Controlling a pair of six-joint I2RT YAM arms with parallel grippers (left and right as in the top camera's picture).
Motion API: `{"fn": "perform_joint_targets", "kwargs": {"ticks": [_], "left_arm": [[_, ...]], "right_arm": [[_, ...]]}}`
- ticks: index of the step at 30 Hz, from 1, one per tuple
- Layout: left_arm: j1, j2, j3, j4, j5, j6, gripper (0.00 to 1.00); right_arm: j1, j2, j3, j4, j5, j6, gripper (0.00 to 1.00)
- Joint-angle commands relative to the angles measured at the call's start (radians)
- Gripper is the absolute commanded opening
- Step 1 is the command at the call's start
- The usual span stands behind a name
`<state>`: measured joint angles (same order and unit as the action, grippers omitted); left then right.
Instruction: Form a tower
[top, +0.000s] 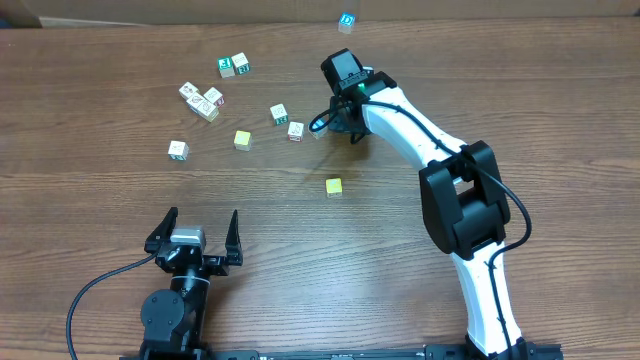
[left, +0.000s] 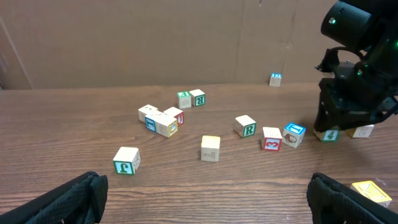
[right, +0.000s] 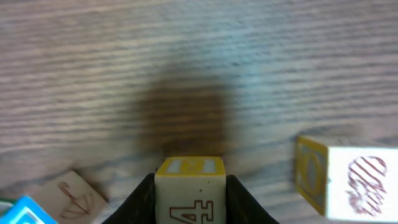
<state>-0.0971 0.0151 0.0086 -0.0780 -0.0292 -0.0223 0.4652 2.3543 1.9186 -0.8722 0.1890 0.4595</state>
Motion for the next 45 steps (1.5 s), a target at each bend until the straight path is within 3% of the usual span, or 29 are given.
{"fn": "perform_joint_targets", "kwargs": {"ticks": [1, 13, 29, 33, 40, 45], "left_arm": [[0.007, -0.011, -0.003, 0.002, 0.012, 0.016, 1.0], [0.007, -0.011, -0.004, 0.002, 0.012, 0.016, 1.0], [0.007, -0.011, -0.003, 0.002, 0.011, 0.016, 1.0], [0.007, -0.011, -0.003, 0.002, 0.012, 0.016, 0.99], [0.007, -0.011, -0.003, 0.002, 0.012, 0.016, 0.99], [0.007, -0.011, -0.003, 0.002, 0.012, 0.016, 1.0]], "right_arm": [[-0.007, -0.089, 0.028, -0.051, -0.003, -0.023, 0.28], [-0.005, -0.101, 0.023, -0.243, -0.098, -0.023, 0.28], [-0.005, -0.1, -0.065, -0.185, -0.095, -0.023, 0.35], [-0.005, -0.1, -0.065, -0.181, -0.094, -0.023, 0.49], [-0.007, -0.1, -0.065, -0.166, -0.093, -0.024, 0.47], [-0.007, -0.1, -0.065, -0.166, -0.094, -0.119, 0.45]]}}
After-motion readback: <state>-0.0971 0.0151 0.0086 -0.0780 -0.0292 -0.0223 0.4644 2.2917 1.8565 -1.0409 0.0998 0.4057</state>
